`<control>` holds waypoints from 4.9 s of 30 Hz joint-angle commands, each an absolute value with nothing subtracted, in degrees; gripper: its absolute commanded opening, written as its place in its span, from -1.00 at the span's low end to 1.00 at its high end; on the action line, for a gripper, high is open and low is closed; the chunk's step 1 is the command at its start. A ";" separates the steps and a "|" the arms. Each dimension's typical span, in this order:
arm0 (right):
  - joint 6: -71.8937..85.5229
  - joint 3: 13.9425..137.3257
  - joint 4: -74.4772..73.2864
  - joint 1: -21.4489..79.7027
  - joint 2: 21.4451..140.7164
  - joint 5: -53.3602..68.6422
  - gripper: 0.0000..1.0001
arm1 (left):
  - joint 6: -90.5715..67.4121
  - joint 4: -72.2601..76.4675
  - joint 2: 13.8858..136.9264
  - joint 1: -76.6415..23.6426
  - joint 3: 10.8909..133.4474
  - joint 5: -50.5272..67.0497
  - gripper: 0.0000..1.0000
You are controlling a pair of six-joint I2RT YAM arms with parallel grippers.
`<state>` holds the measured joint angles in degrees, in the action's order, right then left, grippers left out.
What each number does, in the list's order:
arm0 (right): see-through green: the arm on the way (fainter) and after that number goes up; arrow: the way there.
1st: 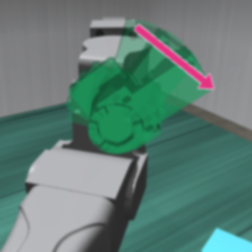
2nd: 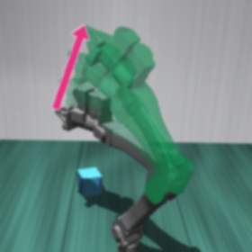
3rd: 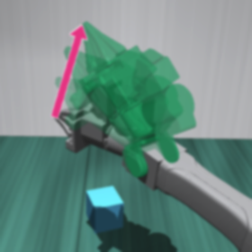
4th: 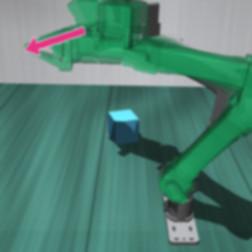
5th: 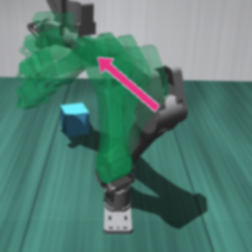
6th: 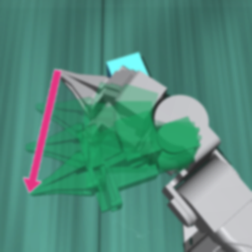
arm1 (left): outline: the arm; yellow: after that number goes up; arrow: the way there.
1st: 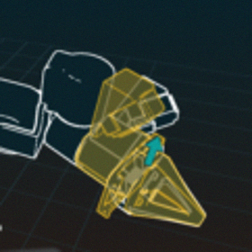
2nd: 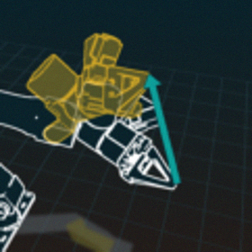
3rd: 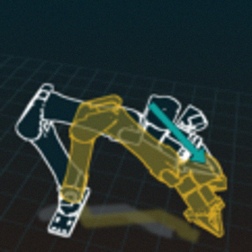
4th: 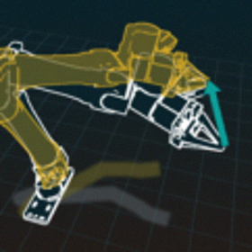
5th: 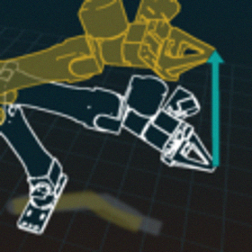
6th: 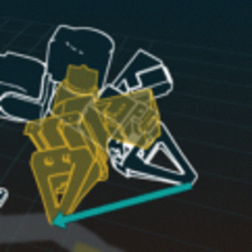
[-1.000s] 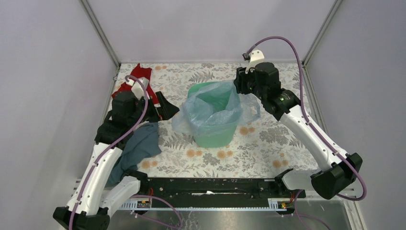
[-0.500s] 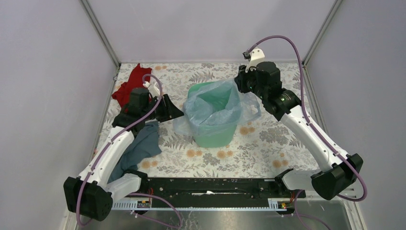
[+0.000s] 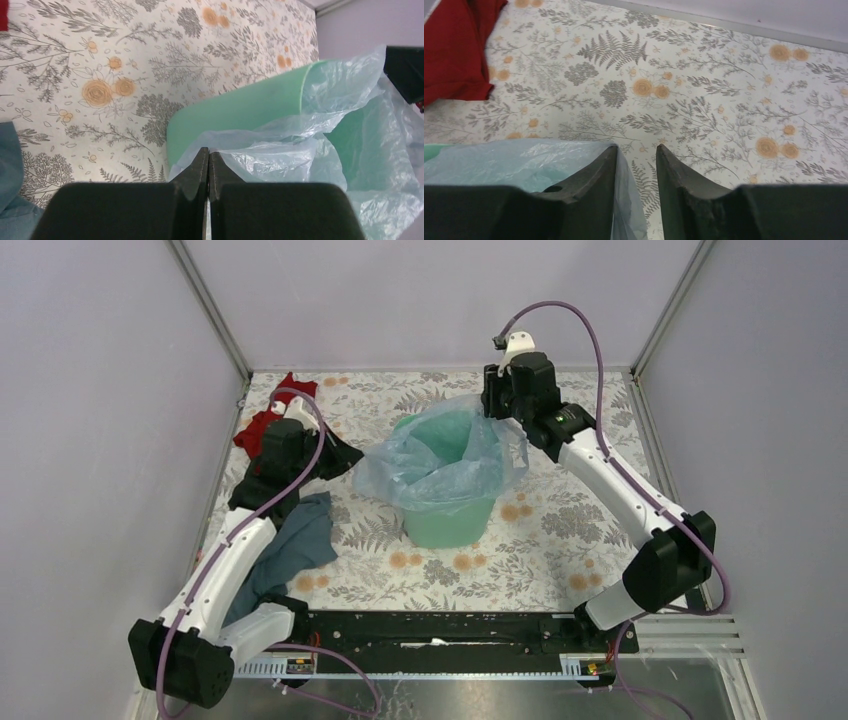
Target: Put the trash bags into the trash bin
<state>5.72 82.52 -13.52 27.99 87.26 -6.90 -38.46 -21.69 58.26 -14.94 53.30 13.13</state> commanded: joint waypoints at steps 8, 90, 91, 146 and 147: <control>5.44 85.16 -14.92 26.89 90.11 -12.57 -0.20 | -44.44 -14.73 56.82 -14.63 42.36 10.75 -1.00; 8.83 80.57 -16.80 23.69 88.35 -4.26 -0.87 | -32.45 -18.18 82.30 -19.11 68.82 10.25 -0.45; 9.18 79.34 -16.95 23.66 87.83 -3.63 -0.87 | -32.67 -17.69 81.62 -19.09 67.13 10.87 -0.46; 27.42 50.85 -9.76 10.72 66.44 23.93 0.48 | -47.76 -22.80 44.86 -18.98 38.64 23.52 0.91; 27.46 50.24 -9.49 10.72 66.58 23.99 0.34 | -48.81 -20.11 45.36 -18.98 37.05 25.47 0.89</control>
